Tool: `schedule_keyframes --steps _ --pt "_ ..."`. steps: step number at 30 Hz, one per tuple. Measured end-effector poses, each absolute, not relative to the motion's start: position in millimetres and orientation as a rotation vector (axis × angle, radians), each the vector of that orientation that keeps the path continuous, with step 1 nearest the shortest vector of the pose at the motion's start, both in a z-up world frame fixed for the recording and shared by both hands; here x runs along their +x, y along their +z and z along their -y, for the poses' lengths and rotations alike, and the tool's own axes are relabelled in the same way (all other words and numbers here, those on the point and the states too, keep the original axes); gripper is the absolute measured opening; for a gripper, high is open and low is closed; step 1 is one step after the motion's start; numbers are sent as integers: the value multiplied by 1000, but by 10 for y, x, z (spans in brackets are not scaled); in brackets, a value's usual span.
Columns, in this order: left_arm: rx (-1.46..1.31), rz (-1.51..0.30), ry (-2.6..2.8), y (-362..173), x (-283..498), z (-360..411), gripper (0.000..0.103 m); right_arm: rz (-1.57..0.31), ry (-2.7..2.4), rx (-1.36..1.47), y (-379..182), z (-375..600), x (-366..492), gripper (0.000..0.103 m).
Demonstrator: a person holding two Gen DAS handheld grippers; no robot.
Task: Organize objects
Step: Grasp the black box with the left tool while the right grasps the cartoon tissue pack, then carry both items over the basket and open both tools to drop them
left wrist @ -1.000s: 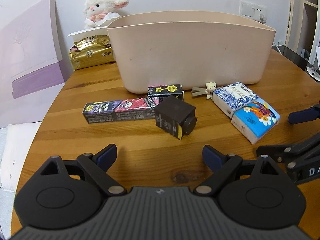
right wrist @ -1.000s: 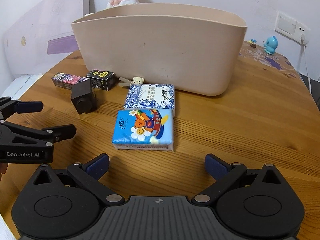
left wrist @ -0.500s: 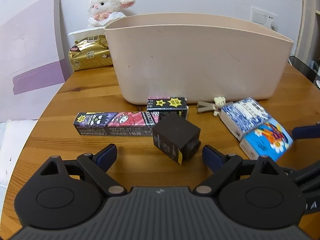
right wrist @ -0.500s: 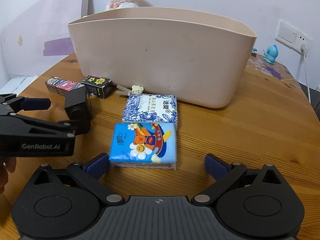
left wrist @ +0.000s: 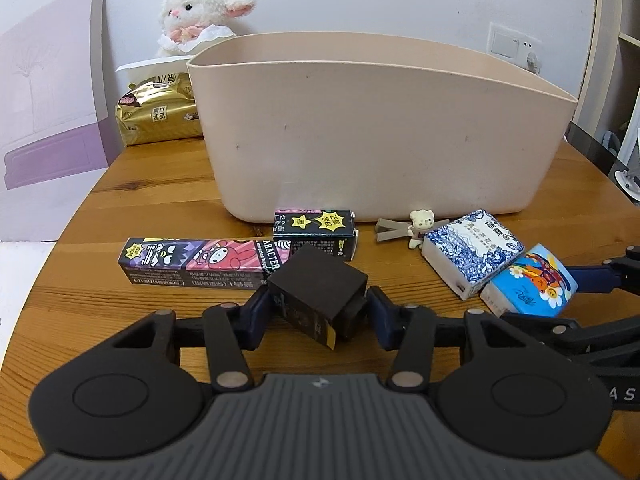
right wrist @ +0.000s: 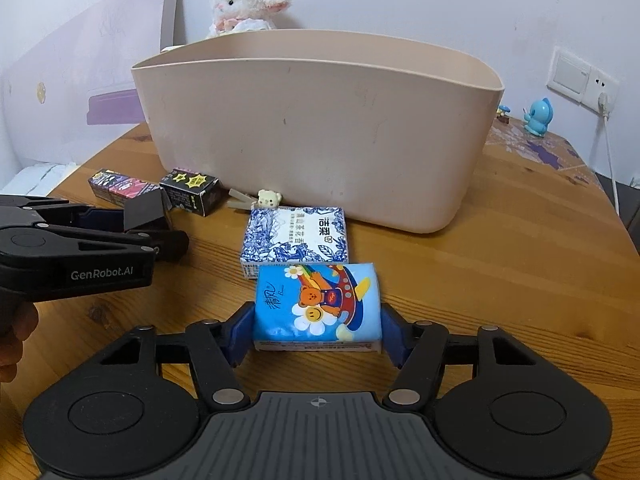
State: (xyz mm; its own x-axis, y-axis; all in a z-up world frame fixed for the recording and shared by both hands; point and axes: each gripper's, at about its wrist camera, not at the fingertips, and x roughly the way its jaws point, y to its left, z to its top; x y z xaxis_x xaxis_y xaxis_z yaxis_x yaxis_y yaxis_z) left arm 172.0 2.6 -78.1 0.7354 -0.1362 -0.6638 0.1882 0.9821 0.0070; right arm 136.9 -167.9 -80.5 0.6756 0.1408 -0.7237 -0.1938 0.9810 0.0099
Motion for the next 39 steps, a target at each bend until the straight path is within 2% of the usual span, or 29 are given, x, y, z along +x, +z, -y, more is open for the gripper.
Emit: schedule_keyframes --steps 14,29,39 --pt "111 -694 -165 -646 1480 -105 53 -788 220 -56 -643 1774 1217 60" --pt "132 -548 -182 -9 1242 -94 53 -635 216 -28 -9 2041 1037 60" --pt "166 -459 -157 412 1514 -29 53 -516 178 -51 464 2143 1242 60"
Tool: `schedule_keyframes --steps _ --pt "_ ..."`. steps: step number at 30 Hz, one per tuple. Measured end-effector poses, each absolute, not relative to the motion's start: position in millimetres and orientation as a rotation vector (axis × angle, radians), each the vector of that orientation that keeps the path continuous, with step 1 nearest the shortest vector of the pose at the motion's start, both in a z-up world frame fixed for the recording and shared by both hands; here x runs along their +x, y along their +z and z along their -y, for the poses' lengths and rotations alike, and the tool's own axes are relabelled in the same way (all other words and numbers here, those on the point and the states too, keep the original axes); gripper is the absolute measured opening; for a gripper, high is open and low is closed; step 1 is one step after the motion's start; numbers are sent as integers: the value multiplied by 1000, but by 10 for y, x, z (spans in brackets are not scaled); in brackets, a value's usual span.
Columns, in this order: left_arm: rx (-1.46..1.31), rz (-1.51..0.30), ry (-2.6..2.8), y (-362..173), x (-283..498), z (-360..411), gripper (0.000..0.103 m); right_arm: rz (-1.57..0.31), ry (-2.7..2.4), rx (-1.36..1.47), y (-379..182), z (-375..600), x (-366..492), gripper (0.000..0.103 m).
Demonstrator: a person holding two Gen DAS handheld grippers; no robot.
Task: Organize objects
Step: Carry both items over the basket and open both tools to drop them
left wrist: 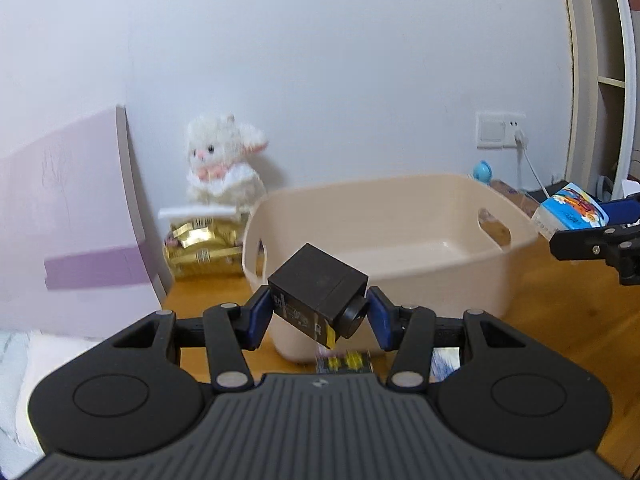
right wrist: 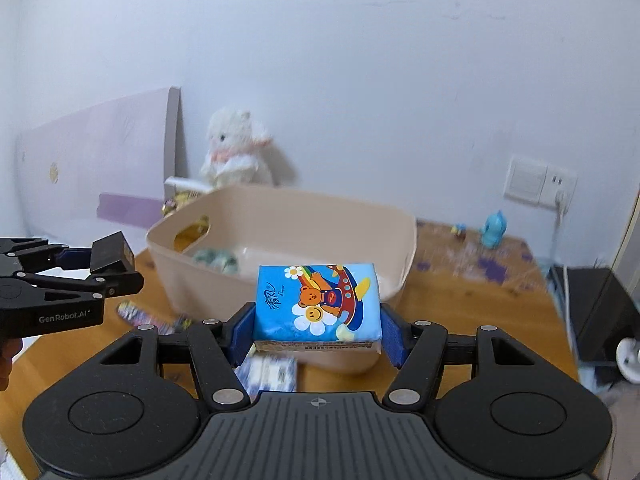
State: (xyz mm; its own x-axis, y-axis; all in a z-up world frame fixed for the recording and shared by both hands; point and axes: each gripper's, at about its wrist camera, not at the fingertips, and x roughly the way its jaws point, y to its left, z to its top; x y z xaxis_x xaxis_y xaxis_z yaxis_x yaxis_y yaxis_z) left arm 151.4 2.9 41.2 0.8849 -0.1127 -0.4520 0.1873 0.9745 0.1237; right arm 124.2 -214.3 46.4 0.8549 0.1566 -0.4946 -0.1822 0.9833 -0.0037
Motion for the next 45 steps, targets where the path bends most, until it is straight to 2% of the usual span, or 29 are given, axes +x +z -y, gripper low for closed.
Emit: schedule_keyframes --steps 6,16,30,40,41,43,45 --pt "184 -433 -161 578 1819 111 53 -490 161 -41 607 2204 1502 60" --pt "239 -449 -123 551 2283 308 53 -525 127 -15 551 2225 1971 60" --pt "296 -653 -139 177 2896 601 53 -696 92 -69 224 2073 2532 60" --pt "283 -777 -150 25 3023 664 54 -762 96 -125 103 1995 2635 61" --pt "274 -781 -149 33 3025 652 54 -766 95 -124 90 1995 2640 69" --pt "267 -765 -148 64 3002 617 61 -758 92 -121 86 2006 2637 69" --pt "259 -723 -155 118 2952 581 76 -748 93 -111 103 2011 2607 72"
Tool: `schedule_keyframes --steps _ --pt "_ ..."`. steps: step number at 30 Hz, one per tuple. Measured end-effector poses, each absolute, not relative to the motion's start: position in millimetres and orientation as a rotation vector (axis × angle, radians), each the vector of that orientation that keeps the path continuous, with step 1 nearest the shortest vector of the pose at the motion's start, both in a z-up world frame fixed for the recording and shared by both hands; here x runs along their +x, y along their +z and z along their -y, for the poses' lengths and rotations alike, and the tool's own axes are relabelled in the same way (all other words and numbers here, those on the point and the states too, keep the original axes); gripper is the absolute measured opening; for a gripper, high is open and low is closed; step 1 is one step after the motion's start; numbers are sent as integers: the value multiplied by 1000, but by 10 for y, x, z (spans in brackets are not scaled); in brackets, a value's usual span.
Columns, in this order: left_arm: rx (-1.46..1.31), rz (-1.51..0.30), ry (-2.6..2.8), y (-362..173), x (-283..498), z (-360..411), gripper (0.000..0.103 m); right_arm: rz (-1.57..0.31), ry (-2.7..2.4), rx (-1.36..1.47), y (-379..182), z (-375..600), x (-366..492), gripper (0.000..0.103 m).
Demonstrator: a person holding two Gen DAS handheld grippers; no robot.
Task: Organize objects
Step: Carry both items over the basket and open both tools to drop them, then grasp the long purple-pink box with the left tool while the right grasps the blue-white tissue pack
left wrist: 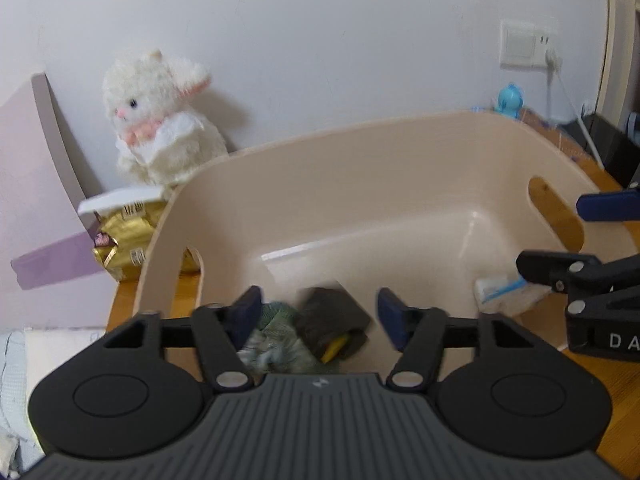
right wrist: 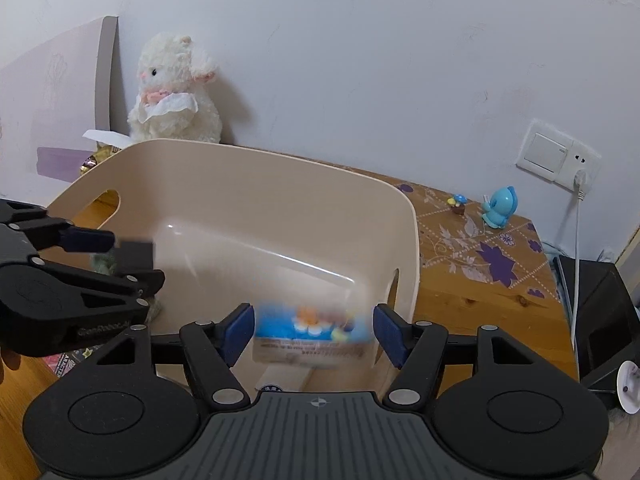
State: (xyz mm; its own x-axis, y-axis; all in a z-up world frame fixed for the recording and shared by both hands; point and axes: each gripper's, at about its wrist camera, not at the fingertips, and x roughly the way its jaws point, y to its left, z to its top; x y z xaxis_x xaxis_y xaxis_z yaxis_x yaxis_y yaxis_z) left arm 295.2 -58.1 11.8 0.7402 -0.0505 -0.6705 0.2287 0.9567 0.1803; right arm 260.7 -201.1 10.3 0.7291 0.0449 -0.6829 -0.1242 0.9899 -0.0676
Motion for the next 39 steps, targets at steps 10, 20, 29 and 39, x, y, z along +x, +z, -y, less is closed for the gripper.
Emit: schedule_keyframes --steps 10,20,29,39 --pt "256 -602 -140 393 2638 383 92 -668 105 -51 303 2032 2369 98" --pt "238 -551 -90 550 2207 8 93 -612 120 -4 485 2112 1942 103" --pt "245 -568 -62 451 1860 -294 93 -626 140 -13 430 2133 1557 103" --pt "267 -623 -56 103 1633 -553 93 -716 147 -12 64 2098 1390 103"
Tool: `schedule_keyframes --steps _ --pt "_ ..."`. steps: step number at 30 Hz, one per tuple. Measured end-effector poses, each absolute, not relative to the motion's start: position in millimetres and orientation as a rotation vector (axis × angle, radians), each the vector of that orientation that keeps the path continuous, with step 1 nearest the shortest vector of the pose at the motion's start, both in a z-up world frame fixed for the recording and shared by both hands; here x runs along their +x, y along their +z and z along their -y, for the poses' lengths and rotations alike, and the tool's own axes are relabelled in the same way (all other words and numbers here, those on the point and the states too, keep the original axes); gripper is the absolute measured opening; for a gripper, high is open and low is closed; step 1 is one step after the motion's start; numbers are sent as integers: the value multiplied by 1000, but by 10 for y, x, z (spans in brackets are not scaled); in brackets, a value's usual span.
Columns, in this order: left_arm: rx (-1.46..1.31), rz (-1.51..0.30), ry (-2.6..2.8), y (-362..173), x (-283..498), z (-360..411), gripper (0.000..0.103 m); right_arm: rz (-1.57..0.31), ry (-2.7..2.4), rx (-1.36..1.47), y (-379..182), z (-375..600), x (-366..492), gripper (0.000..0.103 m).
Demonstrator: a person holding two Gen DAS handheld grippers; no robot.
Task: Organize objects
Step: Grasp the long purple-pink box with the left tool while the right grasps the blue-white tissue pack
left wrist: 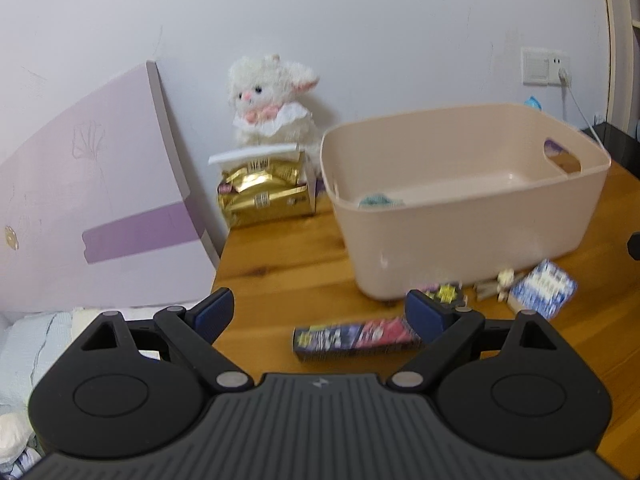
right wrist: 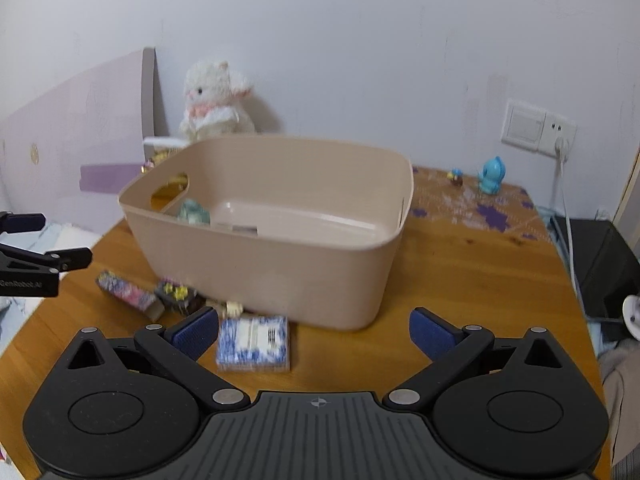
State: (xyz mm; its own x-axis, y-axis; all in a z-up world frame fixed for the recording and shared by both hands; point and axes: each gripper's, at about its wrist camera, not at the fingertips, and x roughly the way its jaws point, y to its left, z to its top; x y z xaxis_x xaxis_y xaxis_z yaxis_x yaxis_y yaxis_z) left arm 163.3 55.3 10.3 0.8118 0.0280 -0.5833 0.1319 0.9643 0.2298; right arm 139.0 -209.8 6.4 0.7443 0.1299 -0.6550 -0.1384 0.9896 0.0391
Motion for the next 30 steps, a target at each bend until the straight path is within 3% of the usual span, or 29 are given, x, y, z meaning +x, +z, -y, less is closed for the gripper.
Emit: schedule_keyframes --steps 18,30 --pt "518 -699 -277 -482 1954 -626 93 -871 157 -1 -574 1913 1465 103" --pt "468 -812 -371 -598 2337 -562 93 -887 154 24 -654 1958 1455 103"
